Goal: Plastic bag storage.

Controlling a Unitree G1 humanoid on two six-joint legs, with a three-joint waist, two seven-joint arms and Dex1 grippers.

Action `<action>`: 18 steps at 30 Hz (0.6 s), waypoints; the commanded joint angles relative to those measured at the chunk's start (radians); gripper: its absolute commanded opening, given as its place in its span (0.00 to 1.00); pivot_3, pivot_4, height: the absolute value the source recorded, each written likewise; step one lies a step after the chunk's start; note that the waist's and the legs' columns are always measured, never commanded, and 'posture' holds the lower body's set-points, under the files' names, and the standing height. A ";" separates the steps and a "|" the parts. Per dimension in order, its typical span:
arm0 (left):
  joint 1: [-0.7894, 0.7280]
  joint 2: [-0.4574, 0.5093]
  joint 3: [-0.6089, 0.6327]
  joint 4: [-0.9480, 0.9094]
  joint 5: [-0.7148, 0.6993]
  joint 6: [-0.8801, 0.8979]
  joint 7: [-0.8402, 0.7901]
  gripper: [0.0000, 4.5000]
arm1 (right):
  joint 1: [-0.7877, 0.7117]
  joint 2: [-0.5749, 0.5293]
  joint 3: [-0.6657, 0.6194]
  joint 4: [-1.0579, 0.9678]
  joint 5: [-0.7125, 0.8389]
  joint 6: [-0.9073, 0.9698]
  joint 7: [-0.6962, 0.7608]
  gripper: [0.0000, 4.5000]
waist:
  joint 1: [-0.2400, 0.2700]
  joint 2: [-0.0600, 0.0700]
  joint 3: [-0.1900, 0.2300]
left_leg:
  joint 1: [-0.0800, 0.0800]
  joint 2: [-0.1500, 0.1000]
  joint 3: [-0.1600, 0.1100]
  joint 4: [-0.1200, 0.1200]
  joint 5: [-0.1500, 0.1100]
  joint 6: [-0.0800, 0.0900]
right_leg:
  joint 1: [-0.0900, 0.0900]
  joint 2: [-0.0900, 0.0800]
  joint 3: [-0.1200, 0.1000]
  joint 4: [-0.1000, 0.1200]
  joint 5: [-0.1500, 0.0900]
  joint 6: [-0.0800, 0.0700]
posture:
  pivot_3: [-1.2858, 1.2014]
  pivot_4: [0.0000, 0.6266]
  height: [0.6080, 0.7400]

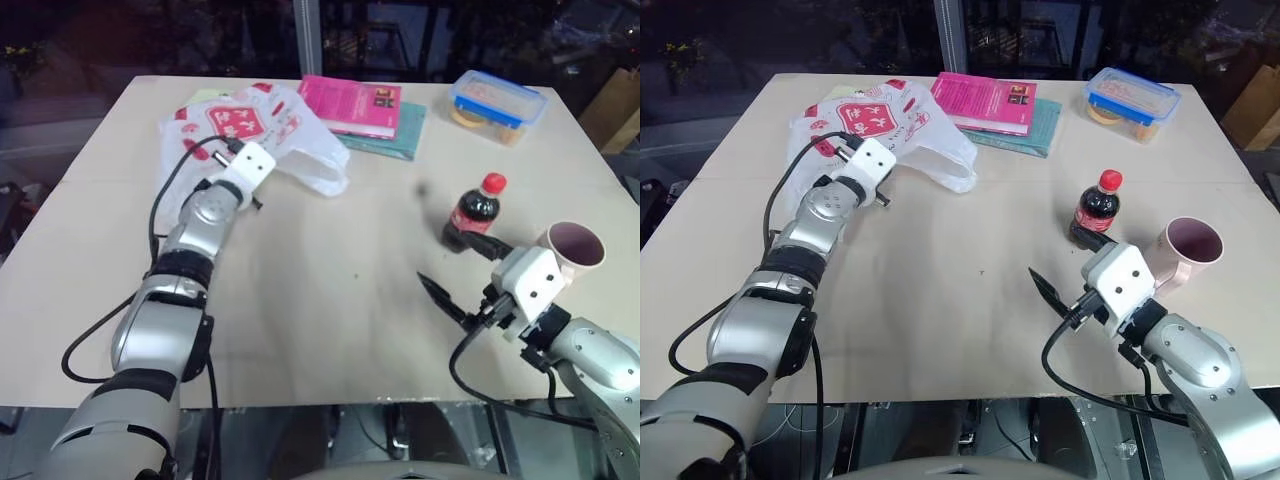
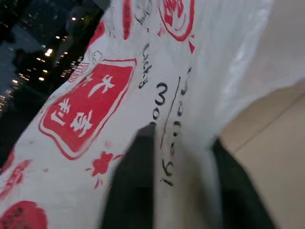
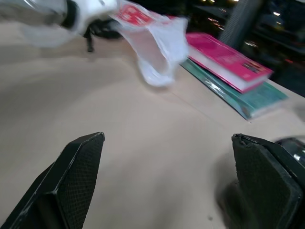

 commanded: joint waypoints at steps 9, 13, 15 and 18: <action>0.032 0.025 0.164 -0.545 -0.228 0.469 -0.185 0.02 | -0.233 0.121 -0.014 0.102 -0.122 0.237 -0.233 1.00 | -0.004 0.000 0.000 | 0.001 0.000 0.000 0.000 0.000 0.000 | 0.000 0.002 0.001 0.002 0.000 0.000 | 0.52 0.24 1.00; 0.060 0.026 0.154 -0.694 -0.233 0.593 -0.187 0.02 | -0.301 0.205 -0.016 0.188 -0.157 0.271 -0.303 1.00 | -0.003 0.000 0.000 | 0.001 0.000 0.000 0.000 0.000 0.000 | 0.000 0.002 0.002 0.002 0.000 0.000 | 0.52 0.24 1.00; 0.071 0.027 0.152 -0.737 -0.235 0.624 -0.189 0.02 | -0.335 0.248 -0.041 0.235 -0.159 0.260 -0.322 1.00 | -0.004 0.000 0.000 | 0.001 -0.001 0.000 0.000 0.000 -0.001 | 0.000 0.002 0.002 0.002 0.000 0.000 | 0.52 0.24 1.00; 0.095 0.030 0.142 -0.802 -0.247 0.670 -0.214 0.02 | -0.379 0.278 -0.061 0.303 -0.157 0.215 -0.316 1.00 | -0.003 0.000 0.000 | 0.001 -0.001 0.000 0.000 0.000 0.000 | 0.000 0.003 0.002 0.002 0.000 0.000 | 0.52 0.24 1.00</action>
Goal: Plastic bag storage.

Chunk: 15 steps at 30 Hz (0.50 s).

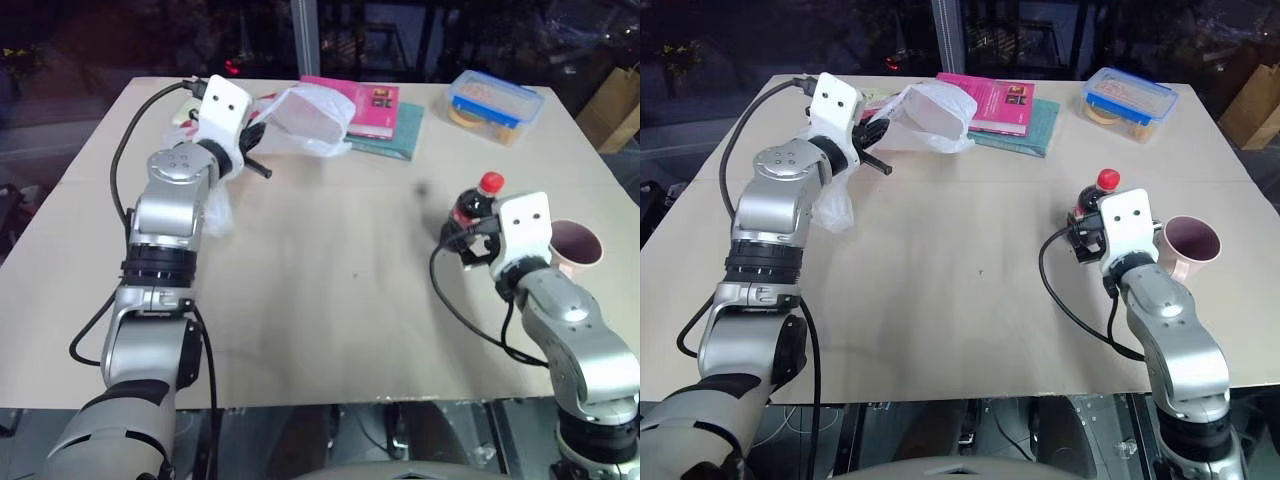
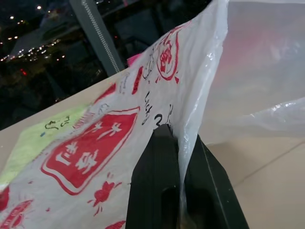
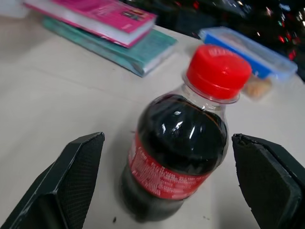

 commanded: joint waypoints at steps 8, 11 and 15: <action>0.078 -0.029 0.012 -0.298 -0.086 0.218 -0.015 0.02 | -0.112 0.028 -0.061 0.074 0.005 -0.049 0.009 1.00 | 0.000 0.000 0.000 | 0.000 0.000 0.000 0.000 0.000 0.000 | 0.000 0.001 0.001 0.000 0.000 0.000 | 0.52 0.24 1.00; 0.088 -0.032 0.010 -0.327 -0.089 0.241 -0.007 0.02 | -0.134 0.037 -0.063 0.091 0.003 -0.051 0.006 1.00 | -0.001 0.001 0.000 | 0.001 0.000 0.000 0.000 0.000 0.000 | 0.000 0.001 0.002 0.000 0.000 0.000 | 0.52 0.24 1.00; 0.071 -0.017 0.018 -0.316 -0.094 0.250 -0.011 0.02 | -0.166 0.051 -0.060 0.130 -0.002 -0.068 0.001 1.00 | -0.001 0.001 0.000 | 0.001 0.000 0.000 0.000 0.000 0.000 | 0.000 0.002 0.002 0.001 0.000 0.000 | 0.52 0.24 1.00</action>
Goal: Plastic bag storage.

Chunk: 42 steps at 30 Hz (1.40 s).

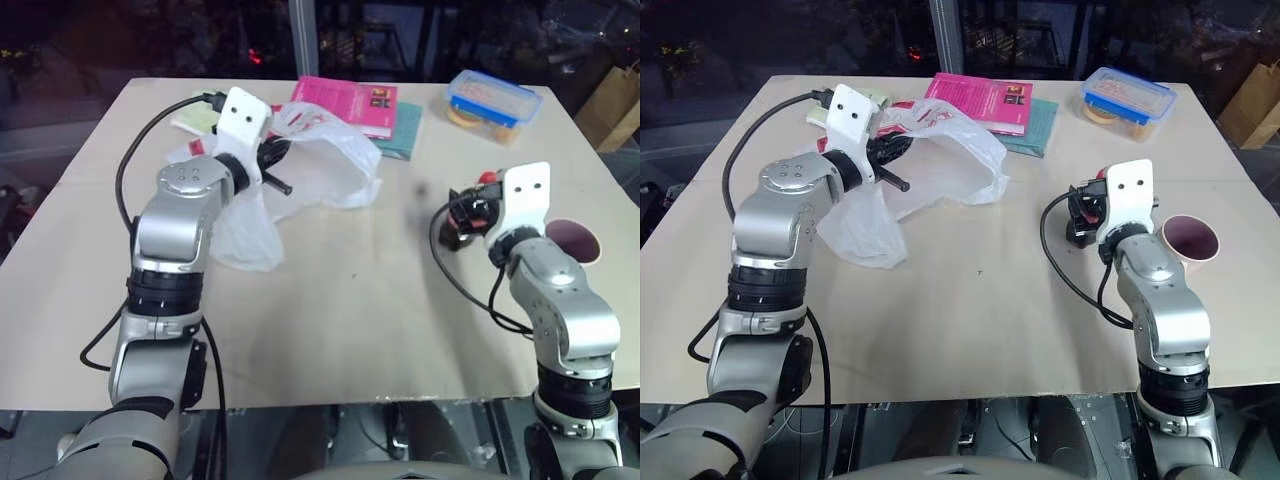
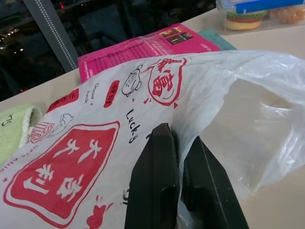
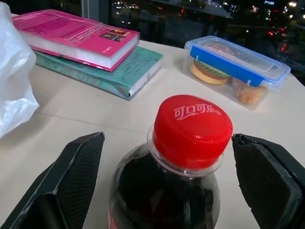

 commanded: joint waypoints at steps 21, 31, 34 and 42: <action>-0.244 0.014 0.100 -0.046 -0.274 0.414 -0.052 0.00 | -0.406 0.210 -0.061 0.035 0.391 0.160 0.140 0.29 | -0.025 0.002 0.001 | -0.003 0.001 0.003 -0.002 0.001 -0.001 | -0.008 0.002 0.006 0.004 0.000 0.000 | 0.52 0.24 1.00; -0.262 -0.076 0.214 -0.177 -0.461 0.610 -0.015 0.00 | -0.483 0.387 0.012 0.365 0.381 -0.036 0.152 0.29 | -0.027 0.002 0.001 | -0.003 0.001 0.005 -0.003 0.001 -0.002 | -0.010 0.002 0.010 0.005 0.000 0.000 | 0.52 0.24 1.00; -0.241 -0.081 0.232 -0.212 -0.486 0.637 -0.012 0.00 | -0.463 0.416 0.014 0.423 0.404 -0.056 0.168 0.29 | -0.028 0.002 0.001 | -0.003 0.001 0.005 -0.004 0.002 -0.003 | -0.010 0.002 0.012 0.005 0.000 -0.001 | 0.52 0.24 1.00; -0.218 -0.097 0.294 -0.226 -0.491 0.656 0.040 0.00 | -0.454 0.428 0.006 0.515 0.457 -0.075 0.186 0.29 | -0.028 0.002 0.001 | -0.002 0.000 0.005 -0.005 0.002 -0.004 | -0.012 0.002 0.014 0.006 0.000 -0.001 | 0.52 0.24 1.00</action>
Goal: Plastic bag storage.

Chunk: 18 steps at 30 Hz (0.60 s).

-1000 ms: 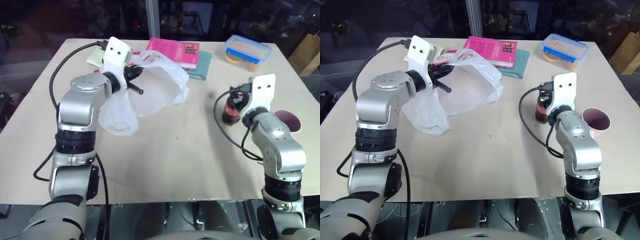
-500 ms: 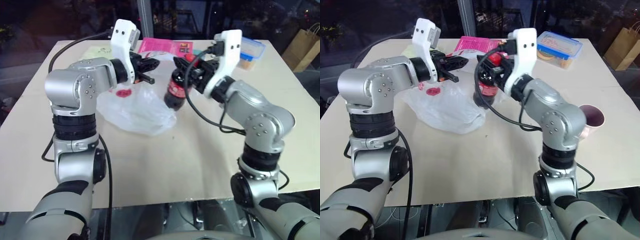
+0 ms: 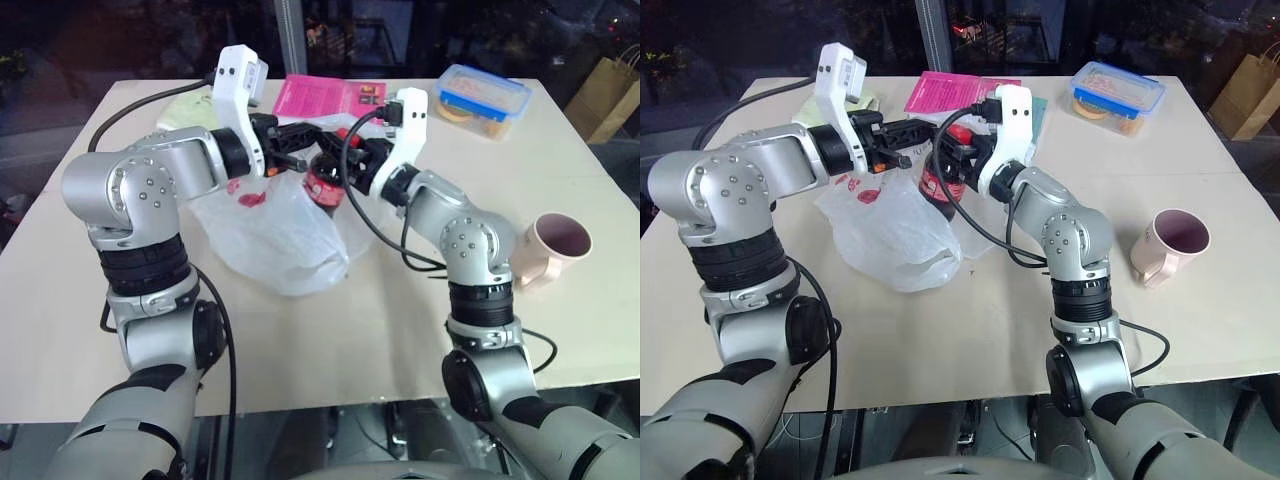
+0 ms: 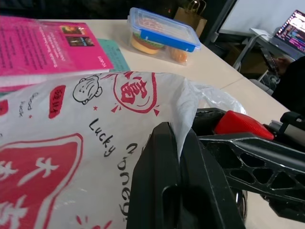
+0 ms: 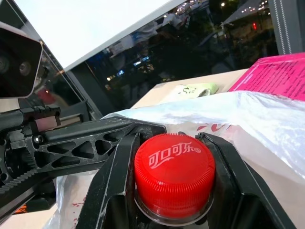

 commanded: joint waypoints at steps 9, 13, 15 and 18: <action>0.003 0.017 0.042 -0.092 -0.078 -0.028 0.011 0.00 | 0.089 -0.001 -0.006 -0.023 0.073 0.024 -0.005 0.29 | -0.001 0.000 0.000 | -0.001 0.000 0.003 -0.001 0.000 0.000 | -0.003 -0.005 0.003 0.002 0.000 0.000 | 0.52 0.24 1.00; 0.003 0.010 0.057 -0.115 -0.136 -0.011 -0.001 0.00 | 0.068 0.025 0.013 0.037 0.044 -0.014 -0.003 0.29 | -0.002 0.000 0.000 | -0.001 0.000 0.004 -0.001 0.000 -0.001 | -0.005 -0.005 0.004 0.006 0.000 0.000 | 0.52 0.24 1.00; 0.010 0.022 0.050 -0.130 -0.163 -0.006 -0.012 0.00 | 0.038 0.043 0.015 0.089 0.034 -0.044 0.001 0.29 | -0.004 0.000 0.000 | -0.001 0.000 0.005 -0.001 0.001 -0.001 | -0.006 -0.005 0.004 0.007 0.000 0.000 | 0.52 0.24 1.00; 0.024 0.028 0.044 -0.144 -0.188 -0.004 -0.005 0.00 | -0.051 0.077 0.012 0.214 0.027 -0.109 0.017 0.29 | -0.007 0.000 0.000 | 0.000 0.000 0.007 -0.001 0.001 -0.001 | -0.007 -0.005 0.004 0.009 0.000 0.000 | 0.52 0.24 1.00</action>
